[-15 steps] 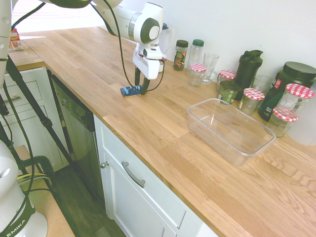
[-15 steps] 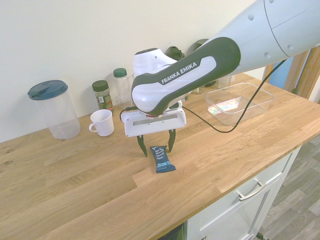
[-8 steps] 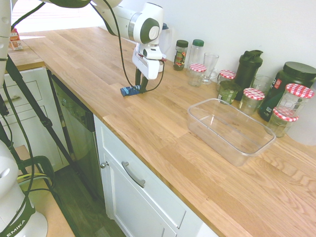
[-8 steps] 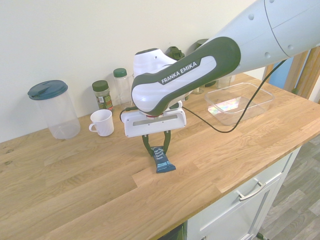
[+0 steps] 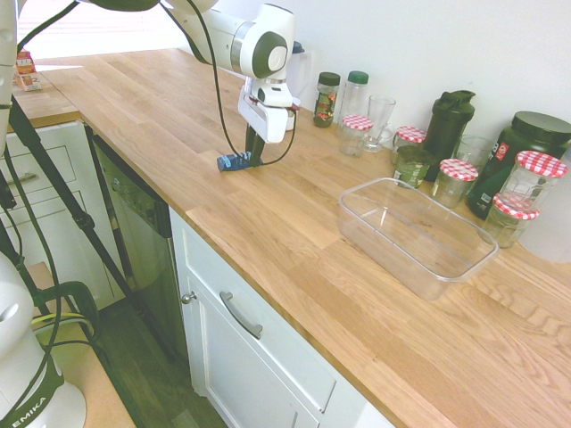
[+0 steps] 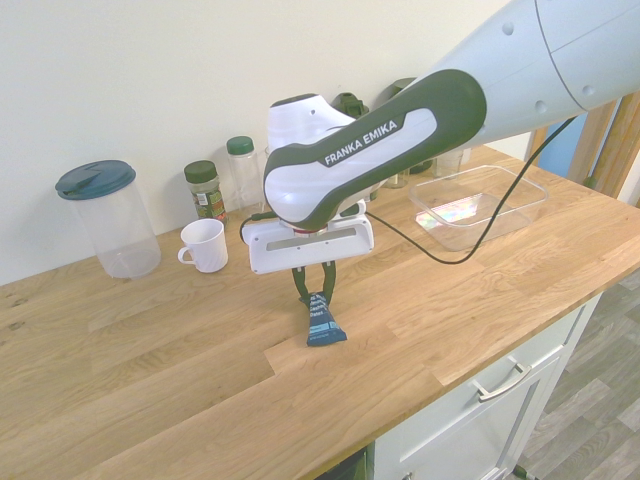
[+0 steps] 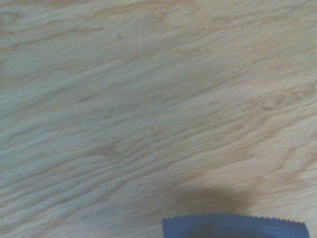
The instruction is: Put the protein bar into the container
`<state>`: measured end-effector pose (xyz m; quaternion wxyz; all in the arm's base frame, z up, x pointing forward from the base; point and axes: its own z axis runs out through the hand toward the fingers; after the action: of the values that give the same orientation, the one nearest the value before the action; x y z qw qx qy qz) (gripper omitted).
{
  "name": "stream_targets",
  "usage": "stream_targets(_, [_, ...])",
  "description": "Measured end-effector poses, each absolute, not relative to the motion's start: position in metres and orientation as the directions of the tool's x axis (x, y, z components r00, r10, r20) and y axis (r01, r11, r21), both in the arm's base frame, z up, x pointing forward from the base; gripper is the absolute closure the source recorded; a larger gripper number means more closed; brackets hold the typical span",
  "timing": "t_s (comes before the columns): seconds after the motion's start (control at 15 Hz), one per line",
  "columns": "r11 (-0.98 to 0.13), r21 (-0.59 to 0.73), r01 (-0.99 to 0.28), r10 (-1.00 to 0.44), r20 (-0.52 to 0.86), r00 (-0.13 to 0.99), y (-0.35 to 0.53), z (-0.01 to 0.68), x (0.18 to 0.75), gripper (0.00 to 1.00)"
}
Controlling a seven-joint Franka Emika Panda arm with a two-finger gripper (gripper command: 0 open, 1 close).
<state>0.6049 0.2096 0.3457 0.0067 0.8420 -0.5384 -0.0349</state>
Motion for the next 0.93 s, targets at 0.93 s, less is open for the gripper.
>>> stream_targets(0.93, [-0.216,-0.119,-0.969,-0.960,-0.156,0.233,-0.083,0.518,0.544,1.00])
